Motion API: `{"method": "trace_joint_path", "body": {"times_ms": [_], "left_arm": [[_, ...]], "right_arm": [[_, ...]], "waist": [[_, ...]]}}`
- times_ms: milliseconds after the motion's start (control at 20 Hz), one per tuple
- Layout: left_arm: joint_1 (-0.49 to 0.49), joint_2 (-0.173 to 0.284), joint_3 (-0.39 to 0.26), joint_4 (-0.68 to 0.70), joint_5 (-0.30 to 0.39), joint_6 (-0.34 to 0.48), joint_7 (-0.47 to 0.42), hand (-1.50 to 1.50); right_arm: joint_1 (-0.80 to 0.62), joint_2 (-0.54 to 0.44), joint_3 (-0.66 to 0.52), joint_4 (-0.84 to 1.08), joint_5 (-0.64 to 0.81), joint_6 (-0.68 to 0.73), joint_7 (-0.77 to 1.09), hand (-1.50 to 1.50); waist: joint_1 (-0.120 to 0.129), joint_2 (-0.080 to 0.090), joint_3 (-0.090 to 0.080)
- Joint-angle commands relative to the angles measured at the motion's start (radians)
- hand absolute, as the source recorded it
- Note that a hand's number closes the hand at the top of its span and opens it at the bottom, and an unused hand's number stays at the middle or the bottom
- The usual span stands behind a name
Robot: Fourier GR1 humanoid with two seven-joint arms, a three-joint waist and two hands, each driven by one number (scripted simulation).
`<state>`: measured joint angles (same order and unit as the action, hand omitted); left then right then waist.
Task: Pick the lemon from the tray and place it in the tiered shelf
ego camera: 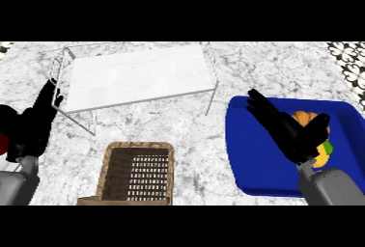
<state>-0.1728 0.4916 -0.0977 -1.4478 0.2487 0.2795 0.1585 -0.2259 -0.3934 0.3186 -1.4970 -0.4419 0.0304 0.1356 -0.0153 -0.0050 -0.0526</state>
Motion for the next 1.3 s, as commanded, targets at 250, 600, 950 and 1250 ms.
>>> {"method": "trace_joint_path", "body": {"times_ms": [250, 600, 950, 1250], "left_arm": [[0.019, -0.064, 0.016, -0.132, -0.017, 0.065, -0.088, 0.00], [0.075, -0.132, -0.032, -0.190, -0.031, 0.085, -0.053, 0.00], [0.090, -0.141, -0.051, -0.191, -0.057, 0.091, -0.048, 0.00], [0.085, -0.128, -0.019, -0.180, -0.050, 0.076, -0.066, 0.00]], "right_arm": [[-0.079, -0.224, -0.356, 0.075, -0.027, 0.013, -0.158, 1.50], [0.059, -0.236, -0.581, 0.197, -0.184, 0.123, -0.304, -1.50], [0.171, -0.570, -0.536, 0.005, -0.084, 0.373, -0.148, -1.50], [0.202, -0.681, -0.437, -0.202, 0.139, 0.309, -0.012, -1.50]], "waist": [[0.025, 0.000, 0.055], [0.012, 0.003, 0.054], [-0.010, -0.003, 0.050], [-0.002, 0.000, 0.049]]}}
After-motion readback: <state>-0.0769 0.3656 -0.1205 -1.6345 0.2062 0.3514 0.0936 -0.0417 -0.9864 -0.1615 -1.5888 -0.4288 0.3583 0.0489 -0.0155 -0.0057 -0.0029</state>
